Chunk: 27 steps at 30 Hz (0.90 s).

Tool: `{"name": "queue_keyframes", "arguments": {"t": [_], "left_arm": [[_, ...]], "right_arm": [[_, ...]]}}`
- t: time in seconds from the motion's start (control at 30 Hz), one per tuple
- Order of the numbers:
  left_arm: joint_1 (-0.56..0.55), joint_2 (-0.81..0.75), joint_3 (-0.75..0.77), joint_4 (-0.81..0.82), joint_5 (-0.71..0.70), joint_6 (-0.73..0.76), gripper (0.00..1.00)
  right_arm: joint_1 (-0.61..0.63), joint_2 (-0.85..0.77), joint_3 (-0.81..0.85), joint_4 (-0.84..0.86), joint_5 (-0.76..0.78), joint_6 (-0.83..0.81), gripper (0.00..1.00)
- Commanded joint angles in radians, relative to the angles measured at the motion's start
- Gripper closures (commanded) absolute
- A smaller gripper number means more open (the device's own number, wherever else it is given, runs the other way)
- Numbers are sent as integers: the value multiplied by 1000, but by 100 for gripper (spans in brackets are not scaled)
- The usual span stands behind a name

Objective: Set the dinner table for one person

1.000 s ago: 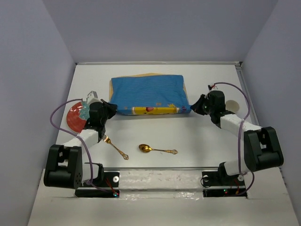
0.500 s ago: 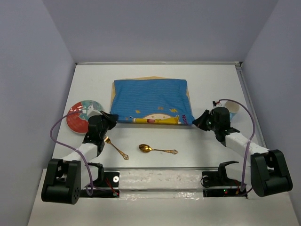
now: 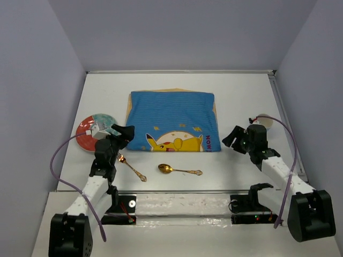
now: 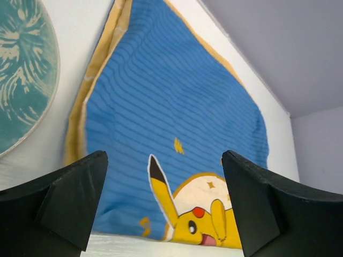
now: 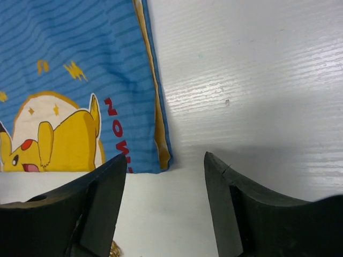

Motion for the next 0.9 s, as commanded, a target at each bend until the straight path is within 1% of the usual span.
{"name": "queue_keyframes", "arguments": {"t": [0.0, 0.03, 0.13, 0.17, 0.2, 0.27, 0.3, 0.33, 0.4, 0.43, 0.47, 0.5, 0.53, 0.57, 0.6, 0.63, 0.7, 0.73, 0.77, 0.8, 0.83, 0.87], "left_arm": [[4, -153, 44, -78, -39, -10, 1], [4, -174, 75, -107, -39, -22, 1], [4, -224, 117, -136, -21, -27, 1], [4, -232, 150, -158, 0, -18, 1], [4, -232, 167, -165, 17, -9, 1], [-10, -231, 221, -194, 45, 27, 1], [-16, -232, 241, -211, 48, 42, 1], [-32, -237, 282, -243, 54, 79, 1], [-38, -237, 330, -282, 62, 117, 1], [-53, -237, 383, -317, 68, 139, 1], [-61, -231, 411, -335, 77, 189, 1], [-76, -224, 470, -374, 95, 217, 1], [-82, -220, 471, -374, 103, 246, 1], [-88, -217, 526, -418, 106, 275, 1], [-96, -212, 551, -440, 102, 335, 1], [-114, -214, 584, -473, 99, 364, 1], [-130, -218, 603, -498, 77, 413, 1], [-145, -221, 607, -513, 68, 451, 1], [-151, -223, 603, -515, 56, 464, 1], [-156, -232, 595, -515, 36, 470, 1], [-159, -234, 588, -512, 28, 473, 1], [-161, -237, 568, -498, 30, 472, 1]], "right_arm": [[-2, -39, 108, -51, 14, -63, 33], [-2, -24, 144, -39, 10, -70, 33], [-2, 100, 227, 35, 7, -83, 33], [-2, 145, 249, 97, 10, -91, 33], [-2, 247, 273, 113, 16, -94, 33], [-2, 350, 364, 142, 15, -111, 33], [-2, 445, 393, 148, 14, -119, 33], [-2, 488, 454, 153, 3, -123, 33], [-2, 567, 508, 162, 1, -125, 32], [-2, 650, 535, 161, -23, -137, 30], [-2, 689, 592, 158, -40, -140, 29], [-2, 726, 615, 157, -66, -137, 29], [-2, 760, 638, 157, -66, -137, 29], [-2, 815, 655, 157, -100, -131, 29], [-2, 835, 678, 159, -105, -129, 29], [-2, 852, 686, 164, -106, -120, 30], [-2, 890, 700, 167, -109, -113, 35], [-2, 900, 706, 174, -106, -102, 40], [-2, 907, 709, 177, -102, -99, 44], [-2, 918, 709, 179, -95, -94, 56], [-2, 923, 715, 180, -89, -90, 65], [-2, 927, 718, 184, -71, -85, 77]]}}
